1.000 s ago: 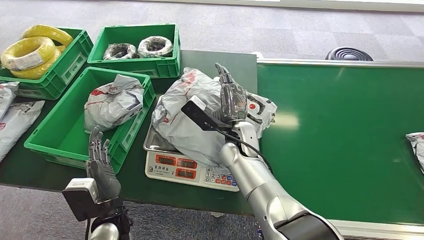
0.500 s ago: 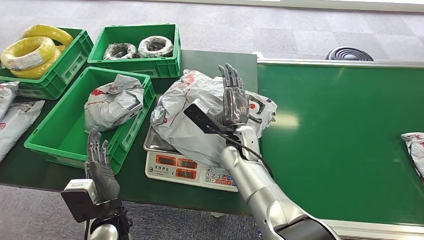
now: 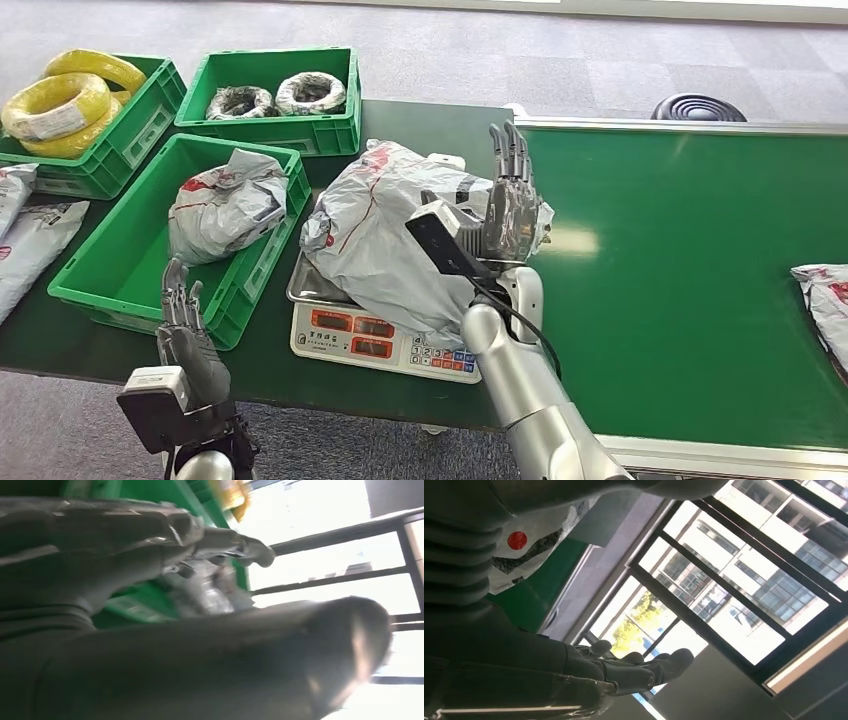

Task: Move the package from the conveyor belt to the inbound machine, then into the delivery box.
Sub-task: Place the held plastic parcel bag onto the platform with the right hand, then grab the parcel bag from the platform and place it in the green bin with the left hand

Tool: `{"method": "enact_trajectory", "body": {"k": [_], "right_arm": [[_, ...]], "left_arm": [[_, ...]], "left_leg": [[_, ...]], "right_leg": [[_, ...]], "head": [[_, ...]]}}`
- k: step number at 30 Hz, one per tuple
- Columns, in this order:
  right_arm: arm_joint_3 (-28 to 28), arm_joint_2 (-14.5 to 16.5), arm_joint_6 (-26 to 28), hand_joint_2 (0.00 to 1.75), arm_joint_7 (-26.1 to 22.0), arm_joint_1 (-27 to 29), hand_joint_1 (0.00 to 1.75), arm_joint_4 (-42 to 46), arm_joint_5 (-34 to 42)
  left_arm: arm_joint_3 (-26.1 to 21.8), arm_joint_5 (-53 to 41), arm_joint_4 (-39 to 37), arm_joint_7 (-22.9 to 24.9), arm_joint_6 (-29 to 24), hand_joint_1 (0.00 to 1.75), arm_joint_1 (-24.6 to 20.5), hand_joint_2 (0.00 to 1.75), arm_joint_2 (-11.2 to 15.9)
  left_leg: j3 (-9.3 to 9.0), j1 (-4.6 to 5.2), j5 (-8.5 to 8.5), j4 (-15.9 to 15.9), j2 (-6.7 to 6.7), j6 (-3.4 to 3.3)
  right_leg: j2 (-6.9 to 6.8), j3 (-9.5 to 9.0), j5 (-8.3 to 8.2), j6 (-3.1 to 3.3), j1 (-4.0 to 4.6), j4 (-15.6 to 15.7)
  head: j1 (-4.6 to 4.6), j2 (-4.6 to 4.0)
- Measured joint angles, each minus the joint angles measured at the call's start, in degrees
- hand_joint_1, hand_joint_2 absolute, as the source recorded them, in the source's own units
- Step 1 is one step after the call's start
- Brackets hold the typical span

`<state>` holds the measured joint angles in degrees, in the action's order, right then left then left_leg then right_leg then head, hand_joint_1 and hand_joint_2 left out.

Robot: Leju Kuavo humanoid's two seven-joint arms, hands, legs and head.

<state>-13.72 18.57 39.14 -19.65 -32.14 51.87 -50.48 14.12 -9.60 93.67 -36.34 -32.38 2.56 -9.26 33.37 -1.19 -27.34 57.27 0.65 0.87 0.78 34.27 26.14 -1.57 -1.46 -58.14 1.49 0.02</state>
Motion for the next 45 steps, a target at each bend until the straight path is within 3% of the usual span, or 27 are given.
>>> {"method": "enact_trajectory", "body": {"k": [2, 5, 8, 12, 16, 21, 26, 34, 45], "right_arm": [[1.0, 0.0, 0.5, 0.0, -3.4, 3.3, 0.0, 5.6, 3.3], [2.7, 0.3, 0.5, 0.0, -6.8, 7.2, 0.0, 10.3, 5.6], [4.4, 0.7, 0.5, 0.0, -10.4, 9.1, 0.0, 11.6, 8.9], [3.7, 0.6, -2.4, 0.0, -12.4, 10.7, 0.0, 12.1, 15.8], [0.1, 0.3, -5.8, 0.0, -11.5, 11.4, 0.0, 13.8, 17.2], [-3.4, -0.4, -6.1, 0.0, -9.9, 12.8, 0.0, 15.5, 16.7], [-4.0, -1.5, -6.0, 0.0, -9.6, 14.6, 0.0, 16.4, 17.4], [-4.1, -2.8, -6.7, 0.0, -8.8, 17.8, 0.0, 17.5, 17.7], [-3.9, -3.6, -7.4, 0.0, -8.1, 21.6, 0.0, 19.6, 17.5]], "left_arm": [[0.2, -6.3, 1.6, 0.1, -3.7, 0.0, -3.6, 1.75, 0.8], [0.3, -18.1, 1.4, 6.3, -4.2, 0.0, -14.0, 1.75, 1.2], [1.3, -30.9, -3.7, 15.0, -2.6, 0.0, -26.7, 1.75, 0.7], [6.0, -50.7, -19.1, 26.3, 2.9, 0.0, -44.1, 1.75, -1.1], [12.8, -61.7, -36.9, 31.1, 7.7, 0.0, -54.2, 1.75, -5.5], [21.9, -62.6, -52.4, 34.5, 11.1, 0.0, -60.0, 1.75, -9.1], [28.0, -63.9, -60.4, 35.9, 12.2, 0.0, -63.4, 1.75, -10.2], [32.1, -64.5, -65.9, 35.1, 17.4, 0.0, -65.9, 1.75, -11.1], [33.1, -64.9, -70.2, 33.8, 19.7, 0.0, -65.7, 1.75, -11.4]], "left_leg": [[0.03, -0.01, 0.01, 0.0, 0.12, 0.0], [0.01, 0.0, 0.04, 0.0, 0.23, -0.02], [-0.02, 0.01, 0.16, 0.0, 0.22, -0.05], [-0.03, 0.03, 0.24, 0.1, 0.24, -0.07], [0.02, 0.07, 0.22, 0.1, 0.03, -0.08], [0.09, 0.06, 0.13, 0.1, -0.03, -0.07], [0.17, 0.04, 0.13, 0.0, -0.04, -0.06], [0.23, 0.05, 0.14, 0.0, 0.05, -0.07], [0.31, 0.04, 0.14, 0.0, 0.09, -0.07]], "right_leg": [[-0.13, 0.0, 0.01, 0.0, 0.01, 0.0], [-0.24, -0.07, -0.01, 0.01, 0.0, 0.0], [-0.23, -0.11, -0.11, 0.03, -0.01, 0.0], [-0.23, -0.15, -0.26, 0.01, -0.03, 0.0], [-0.07, -0.07, -0.28, -0.01, -0.08, 0.0], [0.0, 0.08, -0.25, 0.0, -0.06, 0.0], [0.0, 0.12, -0.24, 0.01, -0.04, 0.0], [-0.04, 0.07, -0.24, 0.0, -0.05, 0.0], [-0.07, 0.1, -0.23, 0.0, -0.04, 0.0]], "head": [[0.0, 0.0], [-0.01, 0.0], [0.02, 0.0], [0.01, 0.0], [0.01, 0.0], [0.04, 0.0], [0.03, 0.0], [0.01, 0.0], [0.01, 0.0]]}}
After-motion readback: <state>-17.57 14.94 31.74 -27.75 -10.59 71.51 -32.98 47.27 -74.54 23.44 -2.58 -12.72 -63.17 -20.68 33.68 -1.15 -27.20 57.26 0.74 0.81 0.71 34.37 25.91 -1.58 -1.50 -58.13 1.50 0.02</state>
